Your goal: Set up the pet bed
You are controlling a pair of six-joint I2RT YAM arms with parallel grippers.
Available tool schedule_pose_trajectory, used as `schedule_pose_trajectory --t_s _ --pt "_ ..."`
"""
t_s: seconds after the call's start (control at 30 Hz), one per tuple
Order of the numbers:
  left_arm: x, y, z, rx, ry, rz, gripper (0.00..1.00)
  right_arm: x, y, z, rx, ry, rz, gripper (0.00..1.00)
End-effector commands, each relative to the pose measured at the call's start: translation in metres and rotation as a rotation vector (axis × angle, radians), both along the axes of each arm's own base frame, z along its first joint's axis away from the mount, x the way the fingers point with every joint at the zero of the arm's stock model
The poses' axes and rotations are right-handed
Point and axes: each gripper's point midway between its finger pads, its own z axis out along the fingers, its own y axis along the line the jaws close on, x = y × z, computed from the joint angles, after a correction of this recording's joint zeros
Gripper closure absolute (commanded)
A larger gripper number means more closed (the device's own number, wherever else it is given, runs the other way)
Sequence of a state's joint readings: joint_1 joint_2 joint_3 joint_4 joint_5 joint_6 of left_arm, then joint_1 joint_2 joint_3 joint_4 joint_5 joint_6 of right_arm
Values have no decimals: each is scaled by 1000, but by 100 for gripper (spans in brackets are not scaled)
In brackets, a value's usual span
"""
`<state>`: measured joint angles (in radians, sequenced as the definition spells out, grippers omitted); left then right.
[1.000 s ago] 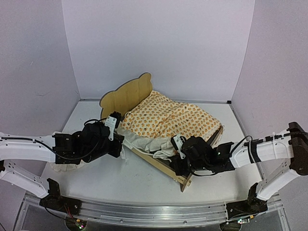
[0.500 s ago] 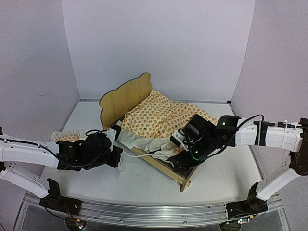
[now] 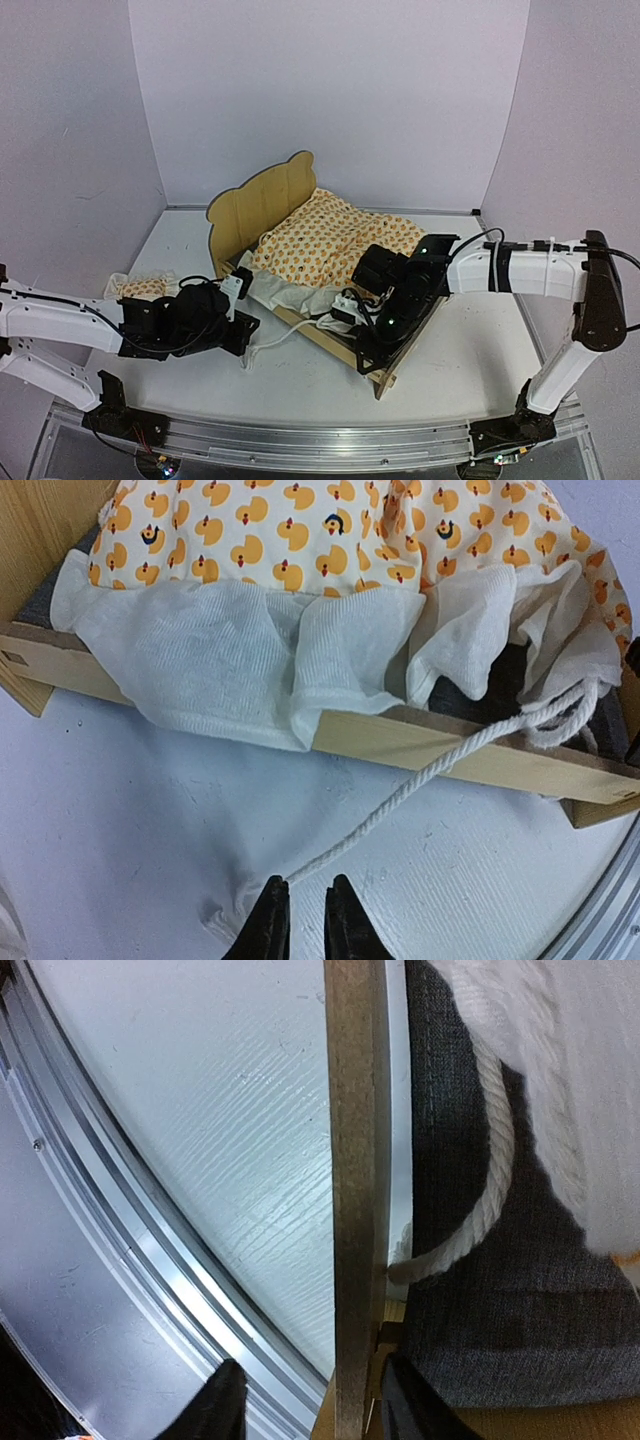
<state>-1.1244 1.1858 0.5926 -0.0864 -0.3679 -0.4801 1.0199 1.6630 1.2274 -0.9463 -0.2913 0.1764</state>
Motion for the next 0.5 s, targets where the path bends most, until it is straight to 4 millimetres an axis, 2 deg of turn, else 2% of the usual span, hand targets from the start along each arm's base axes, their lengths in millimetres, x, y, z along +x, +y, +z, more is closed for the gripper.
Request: schedule_pose_trajectory --t_s 0.0,0.07,0.13,0.27,0.33,0.4,0.43,0.47 --pt "-2 -6 12 -90 -1 -12 80 11 13 -7 23 -67 14 60" --pt "-4 -5 9 -106 8 -12 71 19 20 -16 41 -99 -31 65" --pt "-7 -6 15 -171 -1 -22 57 27 27 -21 59 -115 -70 73" --pt "-29 -18 40 -357 -96 -159 31 41 31 -34 68 -168 -143 83" --pt "-53 -21 40 -437 -190 -274 23 45 35 -25 91 -179 -184 89" --pt "-70 -20 50 -518 -344 -361 16 45 45 -3 155 -159 -216 92" --pt "-75 -27 56 -524 -406 -413 16 44 50 7 185 -145 -226 94" --pt "-77 -42 55 -487 -438 -470 18 43 53 15 197 -132 -226 100"
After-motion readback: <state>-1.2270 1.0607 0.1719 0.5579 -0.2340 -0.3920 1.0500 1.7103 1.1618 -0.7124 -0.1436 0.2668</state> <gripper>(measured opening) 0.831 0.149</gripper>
